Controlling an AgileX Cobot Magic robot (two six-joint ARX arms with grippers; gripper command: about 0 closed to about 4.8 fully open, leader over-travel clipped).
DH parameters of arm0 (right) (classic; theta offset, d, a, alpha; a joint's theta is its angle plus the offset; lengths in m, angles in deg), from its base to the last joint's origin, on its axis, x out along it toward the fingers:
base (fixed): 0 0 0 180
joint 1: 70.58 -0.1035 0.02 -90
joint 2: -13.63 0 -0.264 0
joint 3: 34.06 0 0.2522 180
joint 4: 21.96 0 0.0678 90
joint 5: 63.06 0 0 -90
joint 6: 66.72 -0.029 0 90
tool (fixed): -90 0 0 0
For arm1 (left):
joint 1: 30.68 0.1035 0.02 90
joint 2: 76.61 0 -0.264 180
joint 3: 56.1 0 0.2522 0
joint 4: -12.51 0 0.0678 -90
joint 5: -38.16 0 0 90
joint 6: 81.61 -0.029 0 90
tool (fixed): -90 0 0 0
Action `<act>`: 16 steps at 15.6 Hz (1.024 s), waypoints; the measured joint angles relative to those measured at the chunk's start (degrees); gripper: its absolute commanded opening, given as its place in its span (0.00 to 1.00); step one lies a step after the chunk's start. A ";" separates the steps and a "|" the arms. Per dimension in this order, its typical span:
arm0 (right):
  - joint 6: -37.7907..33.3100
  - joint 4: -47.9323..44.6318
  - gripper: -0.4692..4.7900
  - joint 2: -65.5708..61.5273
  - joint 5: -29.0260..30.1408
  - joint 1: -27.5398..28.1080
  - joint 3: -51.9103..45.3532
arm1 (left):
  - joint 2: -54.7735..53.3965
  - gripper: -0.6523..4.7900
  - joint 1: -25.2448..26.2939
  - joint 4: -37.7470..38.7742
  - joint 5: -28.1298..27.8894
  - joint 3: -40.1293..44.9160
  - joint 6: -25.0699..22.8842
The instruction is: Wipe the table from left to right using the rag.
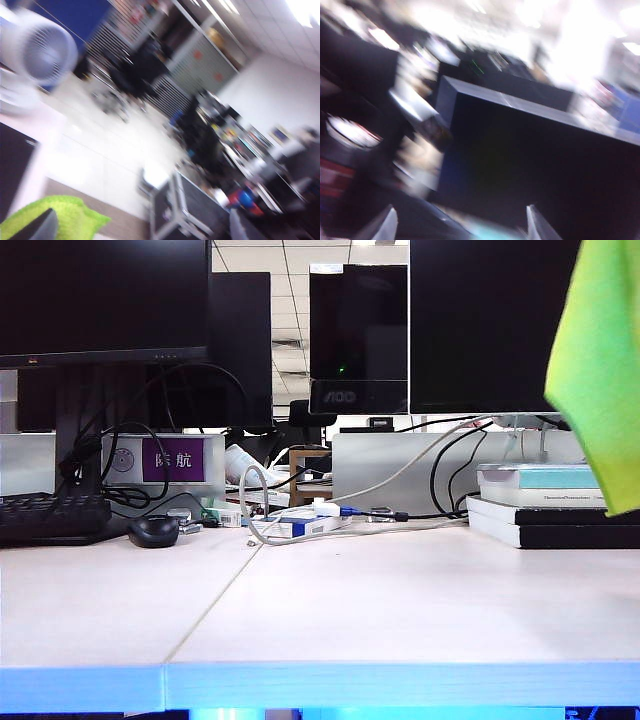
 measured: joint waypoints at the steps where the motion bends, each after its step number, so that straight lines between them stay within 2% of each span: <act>1: 0.00 -2.12 0.73 -2.84 5.42 0.04 -0.02 | 0.00 1.00 2.80 0.02 -0.72 0.00 -0.61; 2: -0.85 -2.93 0.73 -5.49 8.59 0.04 -0.02 | 0.00 1.00 5.01 0.59 -0.72 0.00 -0.81; 4: -2.16 -6.01 0.72 -9.20 8.94 0.42 -0.02 | 0.00 1.00 7.50 2.54 -0.96 0.00 -2.01; 6: -5.49 -8.90 0.72 -12.44 11.17 3.50 -0.11 | 0.00 1.00 9.38 2.86 -1.16 0.00 -3.10; 8: -12.72 -11.08 0.71 -16.96 21.00 10.16 -0.09 | 0.00 1.00 11.50 3.04 -1.01 0.00 -3.54; 9: -14.12 -11.39 0.70 -19.15 23.45 13.33 -0.11 | 0.00 1.00 12.46 3.48 -0.96 0.00 -3.65; 13: -16.06 -10.64 0.69 -20.72 23.98 25.86 -0.37 | 0.00 1.00 13.49 6.58 -0.96 0.00 -5.35; 14: -16.90 -8.52 0.67 -20.63 23.96 30.10 -0.35 | 0.00 1.00 13.14 6.54 -0.94 0.00 -5.81; 15: -18.95 -1.44 0.66 -20.65 26.80 36.89 -0.35 | 0.00 1.00 12.46 6.60 -0.48 0.00 -5.99; 16: -20.28 3.19 0.64 -20.65 28.37 40.13 -0.37 | 0.00 1.00 11.67 6.60 0.17 0.00 -5.99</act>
